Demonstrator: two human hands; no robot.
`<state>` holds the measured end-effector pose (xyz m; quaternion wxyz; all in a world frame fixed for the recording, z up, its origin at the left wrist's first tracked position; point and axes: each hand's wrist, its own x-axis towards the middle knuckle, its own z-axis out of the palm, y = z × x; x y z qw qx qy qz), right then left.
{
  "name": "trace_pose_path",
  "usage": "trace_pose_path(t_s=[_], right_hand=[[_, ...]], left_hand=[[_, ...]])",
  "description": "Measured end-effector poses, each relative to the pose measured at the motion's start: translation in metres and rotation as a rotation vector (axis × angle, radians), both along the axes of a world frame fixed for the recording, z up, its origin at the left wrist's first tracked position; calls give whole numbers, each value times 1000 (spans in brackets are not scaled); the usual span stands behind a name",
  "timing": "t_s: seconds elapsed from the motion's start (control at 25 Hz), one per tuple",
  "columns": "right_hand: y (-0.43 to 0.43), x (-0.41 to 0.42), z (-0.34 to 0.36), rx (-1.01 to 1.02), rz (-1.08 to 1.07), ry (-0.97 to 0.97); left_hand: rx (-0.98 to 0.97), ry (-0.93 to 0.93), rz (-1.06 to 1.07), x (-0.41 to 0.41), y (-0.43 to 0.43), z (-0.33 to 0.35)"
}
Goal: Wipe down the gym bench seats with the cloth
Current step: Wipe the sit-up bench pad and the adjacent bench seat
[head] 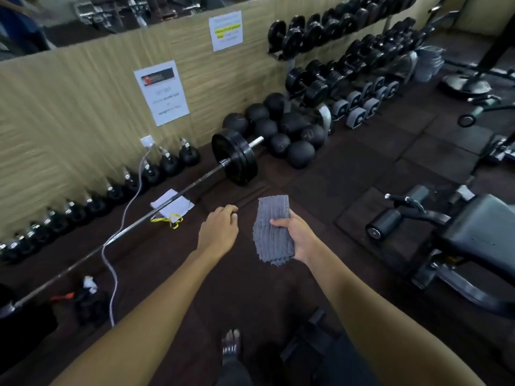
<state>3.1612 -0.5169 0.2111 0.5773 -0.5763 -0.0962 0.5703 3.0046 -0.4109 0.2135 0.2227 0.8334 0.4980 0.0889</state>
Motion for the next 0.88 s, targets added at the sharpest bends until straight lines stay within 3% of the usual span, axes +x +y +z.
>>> trace_pose_path(t_s=[0.16,0.36,0.64,0.88], right_hand=[[62,63,-3,42,-208,4],[67,145,-3,84,-512,-12],[-16,252,-36,60,-983,36],[-113,339,-61,44,-1318,119]], left_hand=[[37,2,-206,87,96,-7],[38,8,-539,217,138,0],[13,49,-1019,410,67,-31],[-62,97,-1275,552,-33,-62]])
